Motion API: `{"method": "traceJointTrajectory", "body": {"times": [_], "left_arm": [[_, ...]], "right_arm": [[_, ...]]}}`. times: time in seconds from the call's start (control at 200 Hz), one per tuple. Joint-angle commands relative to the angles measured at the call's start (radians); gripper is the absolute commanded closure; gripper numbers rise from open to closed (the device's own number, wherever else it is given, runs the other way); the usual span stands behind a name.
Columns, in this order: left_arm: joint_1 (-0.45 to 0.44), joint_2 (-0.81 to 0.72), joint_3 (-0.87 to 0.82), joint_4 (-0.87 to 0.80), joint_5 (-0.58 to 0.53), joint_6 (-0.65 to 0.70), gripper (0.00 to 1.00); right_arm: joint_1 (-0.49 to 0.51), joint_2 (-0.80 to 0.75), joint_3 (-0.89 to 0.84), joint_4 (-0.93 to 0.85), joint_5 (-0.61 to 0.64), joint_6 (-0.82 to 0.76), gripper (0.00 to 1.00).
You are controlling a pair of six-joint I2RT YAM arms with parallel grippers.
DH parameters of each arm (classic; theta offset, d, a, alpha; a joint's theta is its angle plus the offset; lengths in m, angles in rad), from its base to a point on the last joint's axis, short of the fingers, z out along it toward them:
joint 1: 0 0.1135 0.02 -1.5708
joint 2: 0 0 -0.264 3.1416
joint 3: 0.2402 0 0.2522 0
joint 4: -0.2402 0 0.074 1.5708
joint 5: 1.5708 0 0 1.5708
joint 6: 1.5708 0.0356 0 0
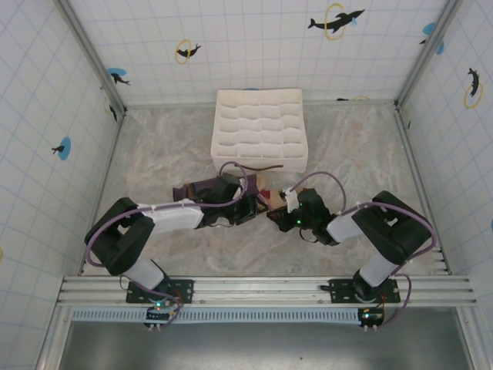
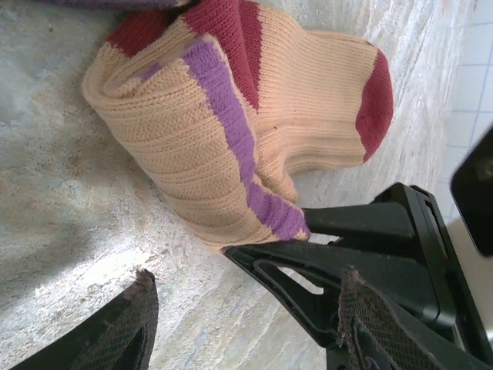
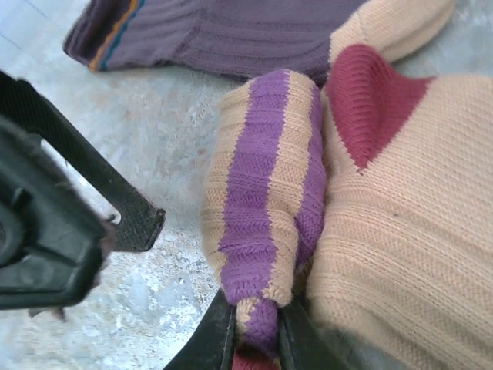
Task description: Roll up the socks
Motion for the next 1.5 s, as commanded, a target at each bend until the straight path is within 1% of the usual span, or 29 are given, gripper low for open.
{"method": "traceJointTrajectory", "body": {"times": [0.0,0.08,0.19,0.31,0.525,0.806,0.846,0.901,1.011,1.076,1.196,1.206,1.301,1.326,1.411,1.496], "left_arm": [[-0.005,0.025,0.007,0.027,-0.009,0.026,0.37],[-0.005,0.043,0.019,0.033,-0.018,0.021,0.37],[-0.005,0.070,0.044,0.037,-0.032,0.021,0.38],[-0.005,0.103,0.071,0.036,-0.051,0.023,0.40],[-0.004,0.153,0.098,0.073,-0.082,0.004,0.43],[0.000,0.242,0.133,0.078,-0.089,-0.026,0.59],[0.000,0.252,0.134,0.076,-0.092,-0.031,0.63],[0.002,0.261,0.133,0.071,-0.091,-0.039,0.72],[0.005,0.269,0.128,0.058,-0.084,-0.046,0.93],[0.007,0.268,0.126,0.044,-0.072,-0.042,1.00],[0.009,0.250,0.128,-0.001,-0.061,-0.018,1.00],[0.009,0.248,0.128,-0.007,-0.061,-0.015,1.00],[0.010,0.236,0.131,-0.038,-0.039,0.003,1.00],[0.011,0.235,0.130,-0.043,-0.034,0.006,1.00],[0.012,0.229,0.128,-0.052,-0.011,0.001,1.00],[0.012,0.219,0.122,-0.054,-0.007,-0.006,1.00]], "right_arm": [[-0.057,0.063,-0.030,-0.075,-0.134,0.186,1.00],[-0.104,0.084,-0.037,-0.064,-0.159,0.275,1.00],[-0.135,0.098,-0.050,-0.046,-0.173,0.369,1.00],[-0.142,0.114,-0.039,-0.089,-0.164,0.414,1.00],[-0.146,0.132,-0.057,-0.057,-0.163,0.458,1.00],[-0.149,0.134,-0.070,-0.020,-0.174,0.468,1.00],[-0.149,0.132,-0.069,-0.016,-0.178,0.462,1.00],[-0.149,0.126,-0.068,-0.015,-0.180,0.454,1.00],[-0.146,0.086,-0.062,-0.039,-0.180,0.416,0.89],[-0.137,0.036,-0.049,-0.105,-0.145,0.371,0.83],[-0.088,-0.096,-0.006,-0.284,-0.039,0.249,0.64],[-0.082,-0.107,-0.002,-0.295,-0.007,0.237,0.63],[-0.015,-0.200,0.050,-0.442,0.136,0.121,0.49],[0.006,-0.223,0.062,-0.473,0.177,0.092,0.47],[0.073,-0.287,0.091,-0.539,0.311,0.005,0.35],[0.141,-0.336,0.097,-0.551,0.418,-0.077,0.29]]}}
